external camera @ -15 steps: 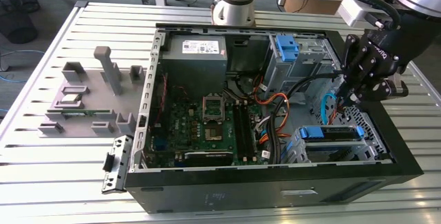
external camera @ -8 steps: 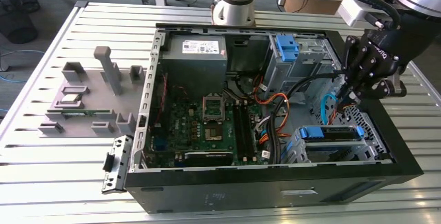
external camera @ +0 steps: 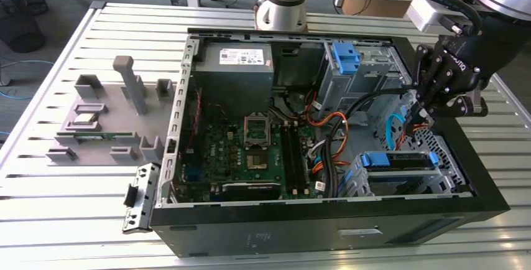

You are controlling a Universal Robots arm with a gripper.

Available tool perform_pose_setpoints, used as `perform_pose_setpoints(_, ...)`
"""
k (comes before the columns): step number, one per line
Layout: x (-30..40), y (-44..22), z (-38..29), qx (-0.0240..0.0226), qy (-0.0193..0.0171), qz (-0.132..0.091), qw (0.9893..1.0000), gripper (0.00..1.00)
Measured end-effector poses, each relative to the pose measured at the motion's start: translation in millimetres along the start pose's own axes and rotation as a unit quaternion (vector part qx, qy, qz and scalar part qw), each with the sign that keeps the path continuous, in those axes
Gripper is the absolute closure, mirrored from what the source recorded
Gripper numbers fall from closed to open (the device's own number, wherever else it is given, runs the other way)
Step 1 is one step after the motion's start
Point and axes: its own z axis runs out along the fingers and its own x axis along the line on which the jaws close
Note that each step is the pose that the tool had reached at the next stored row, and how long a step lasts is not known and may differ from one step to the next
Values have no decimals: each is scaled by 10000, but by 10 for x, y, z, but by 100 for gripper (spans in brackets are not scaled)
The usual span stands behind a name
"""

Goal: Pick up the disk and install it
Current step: 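Insert the first disk wire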

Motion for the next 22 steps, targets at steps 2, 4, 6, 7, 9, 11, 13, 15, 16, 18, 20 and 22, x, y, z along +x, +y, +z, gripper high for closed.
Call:
perform_pose_setpoints(2, 0, 0, 0, 0, 0, 0, 10000, 89)
perform_pose_setpoints(4, 0, 0, 0, 0, 0, 0, 10000, 89)
perform_pose_setpoints(6, -1, 0, 0, 0, 0, 0, 10000, 89)
perform_pose_setpoints(7, -1, 0, 0, 0, 0, 0, 10000, 89)
perform_pose_setpoints(9, -1, 0, 0, 0, 1, 0, 10000, 82)
perform_pose_setpoints(11, -2, 0, 10, 0, 8, 1, 10000, 82)
perform_pose_setpoints(13, -2, -2, 22, -4, 33, 3, 10000, 82)
perform_pose_setpoints(15, -2, -2, 23, -5, 47, 4, 10000, 82)
perform_pose_setpoints(16, -2, -2, 23, -6, 48, 4, 10000, 82)
perform_pose_setpoints(18, -2, -2, 23, -6, 49, 3, 10000, 82)
perform_pose_setpoints(20, -2, -2, 23, -6, 49, 3, 10000, 81)
perform_pose_setpoints(22, -2, -2, 24, -5, 49, 4, 10000, 81)
